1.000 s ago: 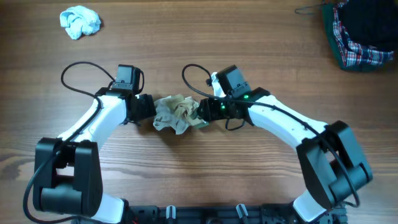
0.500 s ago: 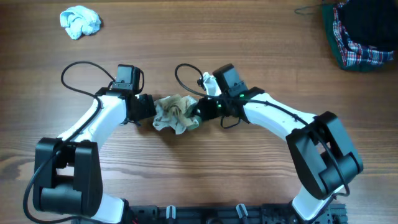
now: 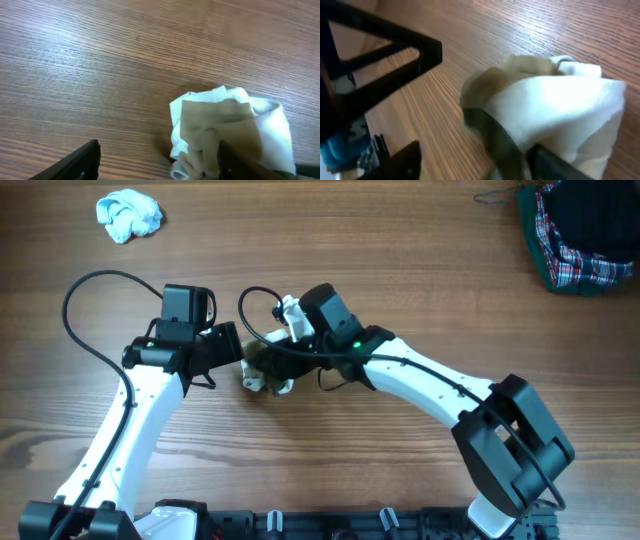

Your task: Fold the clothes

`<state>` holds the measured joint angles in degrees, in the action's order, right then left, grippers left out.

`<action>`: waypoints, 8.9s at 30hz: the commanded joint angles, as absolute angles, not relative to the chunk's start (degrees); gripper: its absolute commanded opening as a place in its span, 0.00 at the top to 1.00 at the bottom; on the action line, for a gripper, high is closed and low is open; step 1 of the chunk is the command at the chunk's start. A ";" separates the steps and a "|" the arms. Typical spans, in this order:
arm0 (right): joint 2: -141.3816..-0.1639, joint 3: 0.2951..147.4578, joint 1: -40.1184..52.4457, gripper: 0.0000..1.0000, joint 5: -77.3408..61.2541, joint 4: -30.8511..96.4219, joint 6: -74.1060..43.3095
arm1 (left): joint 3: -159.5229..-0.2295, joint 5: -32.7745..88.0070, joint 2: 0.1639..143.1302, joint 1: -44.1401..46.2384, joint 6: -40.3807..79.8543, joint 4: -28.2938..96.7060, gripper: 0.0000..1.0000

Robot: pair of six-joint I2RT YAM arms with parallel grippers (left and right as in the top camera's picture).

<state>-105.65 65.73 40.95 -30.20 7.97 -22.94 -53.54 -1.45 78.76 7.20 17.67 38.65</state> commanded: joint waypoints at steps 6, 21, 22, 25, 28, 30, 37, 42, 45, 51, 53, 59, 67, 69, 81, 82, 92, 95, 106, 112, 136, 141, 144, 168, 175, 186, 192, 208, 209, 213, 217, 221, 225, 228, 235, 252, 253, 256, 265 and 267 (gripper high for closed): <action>-106.61 66.81 39.46 0.01 -29.06 3.55 -28.93 | -54.35 -3.31 78.04 6.83 16.75 38.65 0.26; -101.78 66.81 18.61 0.00 -28.10 12.38 -31.16 | -54.35 13.47 80.77 18.68 8.97 37.69 0.26; -101.78 66.81 18.61 0.01 -28.12 12.97 -30.06 | -54.35 11.03 82.37 21.50 9.06 35.92 0.25; -101.78 66.81 18.61 0.00 -28.10 14.00 -29.47 | -54.35 5.91 86.30 24.45 9.41 33.36 0.26; -101.78 66.81 18.61 0.01 -28.08 14.17 -28.51 | -54.35 -0.40 89.76 24.60 9.39 33.10 0.26; -101.78 66.81 18.61 0.00 -28.05 14.13 -28.47 | -54.35 -3.18 90.65 24.60 9.37 32.23 0.26; -101.78 66.78 18.61 0.01 -28.03 14.24 -26.92 | -54.35 -5.91 90.67 24.60 9.39 27.77 0.36; -101.78 66.78 18.61 0.00 -28.03 14.24 -26.89 | -54.35 -5.65 91.29 24.60 9.39 28.05 0.46; -101.78 66.78 18.61 0.01 -28.05 14.24 -26.89 | -54.35 -5.65 92.55 24.60 9.39 28.16 0.45; -101.78 66.78 18.61 0.01 -27.86 14.39 -25.47 | -54.46 -10.57 92.86 24.49 9.39 27.18 0.96; -101.78 66.78 18.61 0.01 -27.83 14.61 -25.41 | -54.46 -12.58 92.16 24.49 9.39 27.27 0.96; -101.78 66.78 18.63 0.01 -27.86 14.68 -24.77 | -54.46 -17.65 87.20 24.49 9.17 27.68 0.96; -101.78 66.78 18.63 0.00 -27.00 15.68 -23.99 | -53.08 -17.41 87.18 24.03 16.10 39.48 0.64; -101.78 66.78 18.68 0.00 -27.03 15.90 -23.99 | -52.01 -17.39 87.18 23.09 17.52 38.85 0.65; -102.59 66.78 31.00 0.96 -27.77 5.87 -25.71 | -52.10 1.39 74.06 5.37 21.96 33.95 0.79; -103.74 66.78 33.50 0.96 -26.06 4.01 -27.77 | -52.10 1.50 72.49 4.67 21.93 34.00 0.75; -122.32 66.78 42.81 0.96 -23.77 -12.95 -42.33 | -52.07 1.41 72.03 4.10 21.87 34.06 0.65; -123.55 66.78 42.81 0.96 -24.10 -12.93 -44.36 | -52.07 0.58 72.03 4.03 21.89 34.11 0.64; -107.39 66.81 37.01 0.94 -28.75 -13.82 -39.90 | -52.07 0.67 72.03 3.95 21.93 35.59 0.63; -104.47 66.78 27.75 0.44 -31.09 -4.05 -36.25 | -52.05 8.21 76.99 4.01 21.26 36.95 0.63; -114.89 66.78 31.29 0.27 -27.99 -4.12 -35.62 | -52.07 -1.15 99.68 3.95 18.04 8.34 0.43; -118.87 66.78 31.29 0.23 -28.56 -7.05 -35.83 | -52.07 -0.62 99.68 3.95 18.48 11.35 0.38; -118.87 66.78 31.29 0.21 -29.30 -8.47 -34.48 | -52.07 5.28 99.68 3.95 18.46 12.03 0.39; -116.46 66.81 23.94 0.22 -43.59 -7.20 -26.94 | -52.07 11.20 100.03 3.95 16.73 16.78 0.59; -116.46 66.81 25.65 0.24 -41.85 -6.98 -27.59 | -52.07 19.25 100.05 4.25 16.93 16.84 0.63; -113.75 66.81 18.98 0.29 -48.56 -6.35 -27.40 | -52.07 19.92 100.05 8.27 24.12 13.85 0.81; -107.42 66.81 13.89 0.28 -49.23 -2.87 -26.89 | -52.07 20.58 100.07 10.39 35.86 8.60 0.82; -105.19 66.81 12.23 0.27 -49.21 0.10 -27.20 | -52.07 12.99 100.20 28.64 45.87 0.38 0.36; -104.95 66.81 11.97 0.28 -49.12 0.86 -27.22 | -52.07 12.99 100.20 28.45 45.87 0.45 0.31; -102.91 66.81 10.90 0.29 -44.69 5.17 -27.94 | -52.07 18.15 98.85 23.14 45.76 1.17 0.26; -102.69 66.81 11.75 0.30 -41.69 10.79 -27.81 | -52.07 22.09 94.83 14.70 45.19 3.77 0.18; -102.69 66.81 18.09 0.33 -24.40 21.76 -27.18 | -52.07 22.04 92.18 3.16 39.57 8.51 0.08; -102.69 66.81 25.15 0.96 -18.35 22.33 -27.22 | -52.07 21.37 92.31 -2.96 35.03 11.16 0.08; -102.69 66.78 27.18 0.96 -17.34 22.20 -27.83 | -52.07 16.82 92.40 -3.66 33.15 13.47 0.07; -103.02 66.78 30.13 0.96 -13.28 17.17 -24.49 | -52.07 13.93 93.36 -3.66 33.15 13.74 0.06; -107.72 66.74 35.92 0.96 -6.83 23.55 -7.97 | -52.07 13.39 93.54 -3.66 31.68 14.11 0.06; -107.79 66.74 35.90 0.96 -5.39 24.25 -9.41 | -52.07 13.37 93.54 -3.66 31.66 14.22 0.06; -108.25 66.74 35.46 0.96 -3.46 24.88 -11.86 | -52.07 13.39 93.54 -3.66 31.68 14.46 0.06; -111.57 66.74 31.16 0.96 1.96 25.61 -17.08 | -52.07 13.34 93.54 -3.66 31.66 16.21 0.06; -111.57 66.74 28.42 0.96 2.37 26.26 -18.63 | -52.07 13.37 93.54 -3.66 31.68 16.21 0.06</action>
<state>-110.56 66.85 31.53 -0.91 25.67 -15.44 -52.12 14.37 93.01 -3.46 33.04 16.32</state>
